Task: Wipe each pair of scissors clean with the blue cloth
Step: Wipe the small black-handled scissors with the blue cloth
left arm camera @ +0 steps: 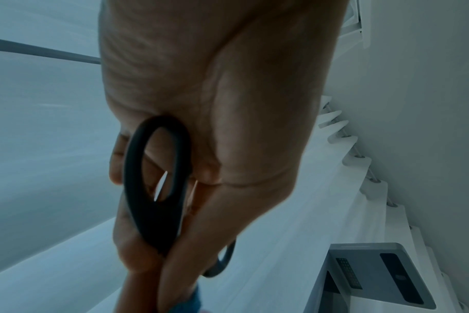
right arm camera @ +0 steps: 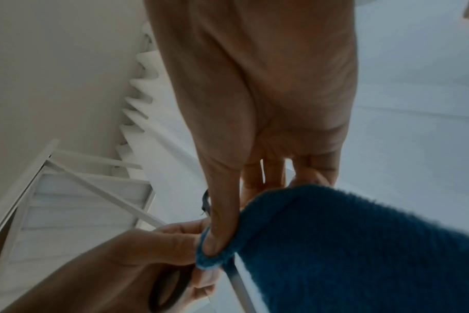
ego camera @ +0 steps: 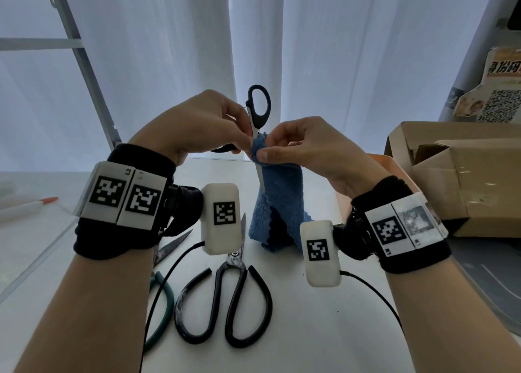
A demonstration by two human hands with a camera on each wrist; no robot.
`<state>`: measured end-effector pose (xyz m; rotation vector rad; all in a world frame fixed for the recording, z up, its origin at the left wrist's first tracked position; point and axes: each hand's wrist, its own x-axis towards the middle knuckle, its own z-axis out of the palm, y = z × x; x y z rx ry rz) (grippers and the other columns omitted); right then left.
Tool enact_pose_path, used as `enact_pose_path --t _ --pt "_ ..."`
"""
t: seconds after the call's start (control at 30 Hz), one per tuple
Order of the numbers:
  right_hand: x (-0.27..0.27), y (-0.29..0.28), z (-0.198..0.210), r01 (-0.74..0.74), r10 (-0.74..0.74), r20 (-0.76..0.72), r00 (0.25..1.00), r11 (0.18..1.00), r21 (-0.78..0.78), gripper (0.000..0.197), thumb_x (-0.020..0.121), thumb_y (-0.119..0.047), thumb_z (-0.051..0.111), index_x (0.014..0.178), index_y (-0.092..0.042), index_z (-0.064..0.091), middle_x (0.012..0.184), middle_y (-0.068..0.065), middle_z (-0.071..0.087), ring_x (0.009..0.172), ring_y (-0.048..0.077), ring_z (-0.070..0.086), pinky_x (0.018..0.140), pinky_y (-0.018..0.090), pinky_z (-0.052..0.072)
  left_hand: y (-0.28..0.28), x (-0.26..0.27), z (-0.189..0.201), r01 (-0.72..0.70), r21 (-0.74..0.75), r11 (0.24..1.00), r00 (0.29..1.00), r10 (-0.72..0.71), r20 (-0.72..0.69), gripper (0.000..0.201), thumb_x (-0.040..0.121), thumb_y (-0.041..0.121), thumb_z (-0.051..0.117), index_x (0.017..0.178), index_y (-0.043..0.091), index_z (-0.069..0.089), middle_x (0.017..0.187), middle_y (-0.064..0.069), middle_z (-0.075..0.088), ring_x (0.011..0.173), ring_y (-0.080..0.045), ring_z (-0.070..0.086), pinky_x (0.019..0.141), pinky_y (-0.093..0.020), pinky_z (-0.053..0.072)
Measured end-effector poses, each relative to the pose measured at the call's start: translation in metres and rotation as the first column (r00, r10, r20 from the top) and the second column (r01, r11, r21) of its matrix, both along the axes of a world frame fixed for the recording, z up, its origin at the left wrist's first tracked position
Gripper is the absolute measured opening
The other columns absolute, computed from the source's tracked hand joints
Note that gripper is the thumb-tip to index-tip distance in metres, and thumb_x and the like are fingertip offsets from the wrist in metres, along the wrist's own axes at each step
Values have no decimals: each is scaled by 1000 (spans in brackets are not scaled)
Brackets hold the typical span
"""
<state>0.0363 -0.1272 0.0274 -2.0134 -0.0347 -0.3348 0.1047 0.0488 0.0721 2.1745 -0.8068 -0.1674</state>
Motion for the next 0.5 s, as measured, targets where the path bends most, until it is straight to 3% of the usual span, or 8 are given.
enact_pose_path --t 0.1,0.27,0.4,0.5 --pt "-1 0 1 -11 11 -1 1000 1000 -25 16 86 -15 76 95 -2 73 82 8 67 81 13 62 93 35 51 0 1 0 2 -12 1000 1000 -2 0 5 81 3 72 80 7 70 62 -1 66 52 -2 53 46 -6 38" --pt "-3 -3 4 -32 29 -64 998 999 -43 13 88 -6 72 101 -5 73 87 10 68 84 13 62 91 29 48 0 2 -2 18 -15 1000 1000 -18 -5 7 82 5 75 85 2 70 65 -1 72 55 -2 54 50 -7 41" --pt "-3 -3 3 20 -23 -79 997 999 -36 7 87 -12 75 93 -10 73 77 0 64 81 11 58 84 25 44 1 3 -3 6 -24 1000 1000 -6 -15 14 81 10 78 90 3 71 71 0 74 70 -9 60 74 -23 44" --pt "-2 -6 5 72 -75 -86 993 997 -35 5 87 -12 74 86 -16 72 66 -11 63 70 3 57 71 16 41 4 3 -2 8 -37 999 999 -9 -32 15 82 10 78 92 3 71 75 0 76 74 -10 61 81 -26 44"
